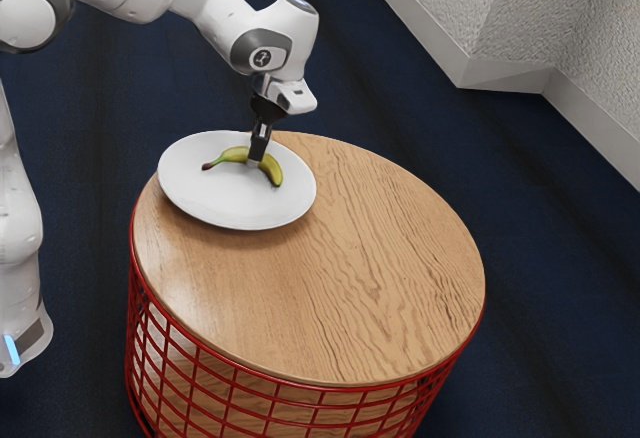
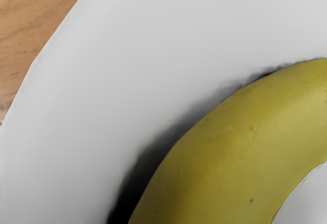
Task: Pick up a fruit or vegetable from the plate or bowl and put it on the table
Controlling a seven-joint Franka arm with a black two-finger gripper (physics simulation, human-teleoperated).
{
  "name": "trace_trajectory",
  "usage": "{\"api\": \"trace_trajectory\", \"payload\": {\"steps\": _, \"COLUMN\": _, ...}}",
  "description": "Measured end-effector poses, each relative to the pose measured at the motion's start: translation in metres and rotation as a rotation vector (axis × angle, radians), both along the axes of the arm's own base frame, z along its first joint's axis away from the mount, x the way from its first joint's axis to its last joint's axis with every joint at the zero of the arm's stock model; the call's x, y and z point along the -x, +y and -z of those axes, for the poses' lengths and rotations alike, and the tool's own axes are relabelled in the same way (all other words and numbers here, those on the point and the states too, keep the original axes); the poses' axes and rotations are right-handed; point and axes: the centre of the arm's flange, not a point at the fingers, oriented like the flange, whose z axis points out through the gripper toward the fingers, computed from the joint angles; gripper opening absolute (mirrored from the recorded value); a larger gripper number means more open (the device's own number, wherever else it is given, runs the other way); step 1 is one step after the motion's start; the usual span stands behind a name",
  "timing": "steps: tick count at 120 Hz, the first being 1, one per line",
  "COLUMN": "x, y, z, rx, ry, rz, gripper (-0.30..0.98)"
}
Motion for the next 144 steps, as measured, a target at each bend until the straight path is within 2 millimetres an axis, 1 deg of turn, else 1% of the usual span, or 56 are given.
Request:
{"api": "trace_trajectory", "payload": {"steps": 4, "x": 0.0, "y": 0.001, "z": -0.001, "rx": -0.002, "ry": -0.002, "rz": -0.004, "gripper": 0.3}}
{"api": "trace_trajectory", "payload": {"steps": 7, "x": -0.001, "y": 0.002, "z": -0.003, "rx": -0.006, "ry": -0.006, "rz": -0.006, "gripper": 0.29}}
{"api": "trace_trajectory", "payload": {"steps": 11, "x": -0.002, "y": 0.004, "z": -0.007, "rx": -0.015, "ry": -0.011, "rz": -0.012, "gripper": 0.17}}
{"api": "trace_trajectory", "payload": {"steps": 12, "x": -0.003, "y": 0.003, "z": -0.009, "rx": -0.015, "ry": -0.017, "rz": -0.008, "gripper": 0.17}}
{"api": "trace_trajectory", "payload": {"steps": 22, "x": -0.034, "y": -0.044, "z": -0.029, "rx": -0.019, "ry": -0.078, "rz": 0.103, "gripper": 0.19}}
{"api": "trace_trajectory", "payload": {"steps": 27, "x": -0.056, "y": -0.063, "z": -0.043, "rx": -0.028, "ry": -0.116, "rz": 0.153, "gripper": 0.19}}
{"api": "trace_trajectory", "payload": {"steps": 37, "x": -0.097, "y": -0.097, "z": -0.064, "rx": -0.036, "ry": -0.174, "rz": 0.237, "gripper": 0.18}}
{"api": "trace_trajectory", "payload": {"steps": 41, "x": -0.114, "y": -0.11, "z": -0.068, "rx": -0.037, "ry": -0.193, "rz": 0.268, "gripper": 0.18}}
{"api": "trace_trajectory", "payload": {"steps": 49, "x": -0.142, "y": -0.136, "z": -0.066, "rx": -0.033, "ry": -0.209, "rz": 0.321, "gripper": 0.18}}
{"api": "trace_trajectory", "payload": {"steps": 59, "x": -0.17, "y": -0.163, "z": -0.059, "rx": -0.028, "ry": -0.221, "rz": 0.37, "gripper": 0.18}}
{"api": "trace_trajectory", "payload": {"steps": 67, "x": -0.185, "y": -0.183, "z": -0.051, "rx": -0.021, "ry": -0.222, "rz": 0.402, "gripper": 0.18}}
{"api": "trace_trajectory", "payload": {"steps": 73, "x": -0.192, "y": -0.192, "z": -0.044, "rx": -0.017, "ry": -0.218, "rz": 0.415, "gripper": 0.17}}
{"api": "trace_trajectory", "payload": {"steps": 80, "x": -0.196, "y": -0.197, "z": -0.042, "rx": -0.015, "ry": -0.221, "rz": 0.422, "gripper": 0.17}}
{"api": "trace_trajectory", "payload": {"steps": 82, "x": -0.196, "y": -0.2, "z": -0.044, "rx": -0.015, "ry": -0.224, "rz": 0.425, "gripper": 0.19}}
{"api": "trace_trajectory", "payload": {"steps": 90, "x": -0.196, "y": -0.211, "z": -0.049, "rx": -0.003, "ry": -0.235, "rz": 0.431, "gripper": 0.38}}
{"api": "trace_trajectory", "payload": {"steps": 93, "x": -0.196, "y": -0.212, "z": -0.053, "rx": -0.001, "ry": -0.242, "rz": 0.425, "gripper": 0.43}}
{"api": "trace_trajectory", "payload": {"steps": 98, "x": -0.194, "y": -0.207, "z": -0.061, "rx": 0.0, "ry": -0.256, "rz": 0.407, "gripper": 0.49}}
{"api": "trace_trajectory", "payload": {"steps": 103, "x": -0.192, "y": -0.197, "z": -0.072, "rx": -0.004, "ry": -0.274, "rz": 0.382, "gripper": 0.54}}
{"api": "trace_trajectory", "payload": {"steps": 110, "x": -0.187, "y": -0.188, "z": -0.091, "rx": -0.008, "ry": -0.303, "rz": 0.357, "gripper": 0.59}}
{"api": "trace_trajectory", "payload": {"steps": 116, "x": -0.183, "y": -0.185, "z": -0.106, "rx": -0.004, "ry": -0.328, "rz": 0.337, "gripper": 0.62}}
{"api": "trace_trajectory", "payload": {"steps": 117, "x": -0.182, "y": -0.185, "z": -0.11, "rx": -0.002, "ry": -0.335, "rz": 0.333, "gripper": 0.62}}
{"api": "trace_trajectory", "payload": {"steps": 124, "x": -0.169, "y": -0.188, "z": -0.16, "rx": 0.026, "ry": -0.426, "rz": 0.273, "gripper": 0.65}}
{"api": "trace_trajectory", "payload": {"steps": 128, "x": -0.157, "y": -0.187, "z": -0.187, "rx": 0.045, "ry": -0.461, "rz": 0.204, "gripper": 0.65}}
{"api": "trace_trajectory", "payload": {"steps": 135, "x": -0.135, "y": -0.185, "z": -0.224, "rx": 0.085, "ry": -0.49, "rz": 0.057, "gripper": 0.66}}
{"api": "trace_trajectory", "payload": {"steps": 139, "x": -0.124, "y": -0.185, "z": -0.239, "rx": 0.108, "ry": -0.492, "rz": -0.029, "gripper": 0.67}}
{"api": "trace_trajectory", "payload": {"steps": 144, "x": -0.117, "y": -0.185, "z": -0.246, "rx": 0.146, "ry": -0.477, "rz": -0.14, "gripper": 0.67}}
